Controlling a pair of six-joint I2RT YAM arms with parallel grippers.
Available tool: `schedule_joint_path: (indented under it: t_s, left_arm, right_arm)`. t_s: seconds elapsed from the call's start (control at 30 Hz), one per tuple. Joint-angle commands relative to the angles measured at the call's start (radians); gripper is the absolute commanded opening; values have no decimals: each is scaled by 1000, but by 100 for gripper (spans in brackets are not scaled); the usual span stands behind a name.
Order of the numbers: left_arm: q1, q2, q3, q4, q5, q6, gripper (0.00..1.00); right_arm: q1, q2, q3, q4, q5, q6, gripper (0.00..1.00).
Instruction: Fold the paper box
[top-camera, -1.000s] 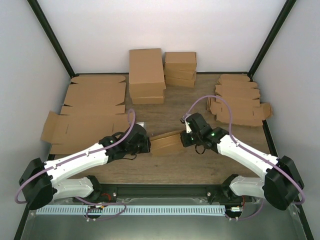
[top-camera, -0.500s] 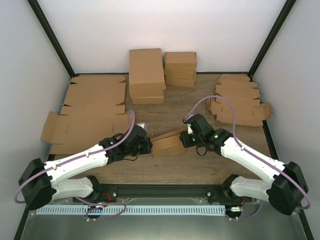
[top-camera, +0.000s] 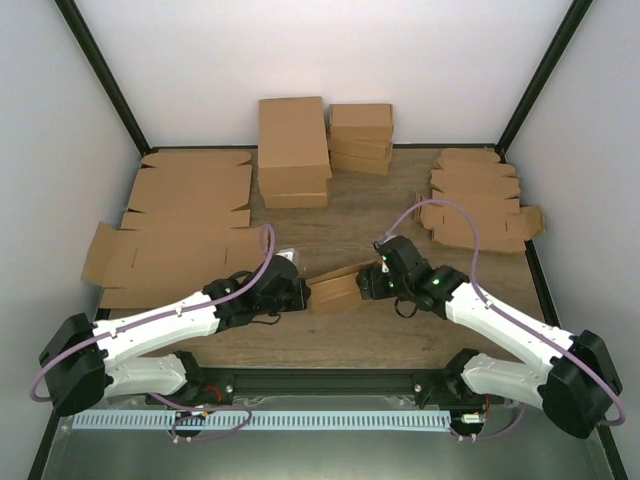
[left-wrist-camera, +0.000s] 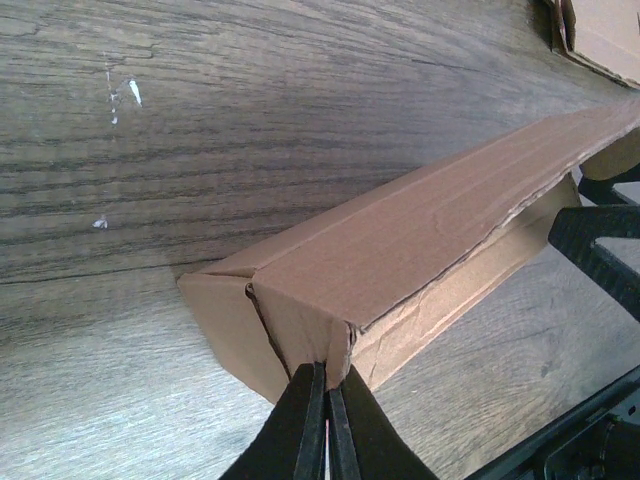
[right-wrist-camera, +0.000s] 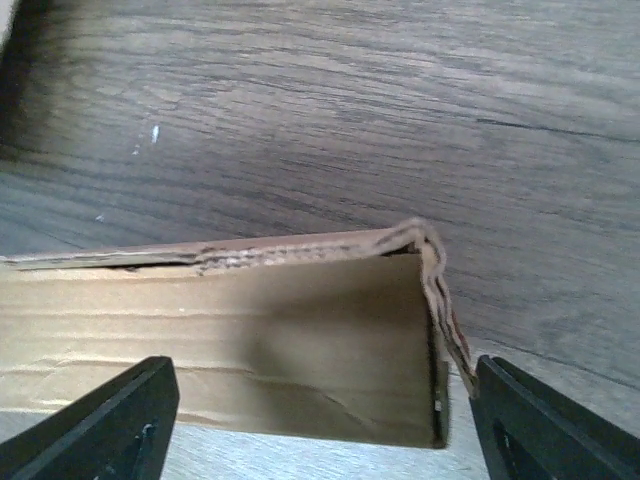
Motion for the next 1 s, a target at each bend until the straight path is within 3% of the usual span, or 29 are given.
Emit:
schedule_joint_path:
  t_s: [0.0, 0.2, 0.5, 0.73, 0.97]
  left_arm:
    - [-10, 17, -12, -68, -3, -7, 4]
    - [-9, 16, 19, -99, -21, 10, 4]
    - [5, 8, 60, -122, -20, 38, 4]
    - [25, 13, 118, -154, 2, 86, 4]
    - [28, 9, 114, -191, 8, 106, 4]
  right_arm:
    - [-7, -55, -18, 45, 54, 23, 86]
    - [-133, -52, -60, 108, -148, -54, 81]
    - [-136, -69, -132, 193, -345, 20, 68]
    - [-78, -103, -162, 206, -337, 101, 65]
    - [-54, -128, -159, 162, -263, 106, 67]
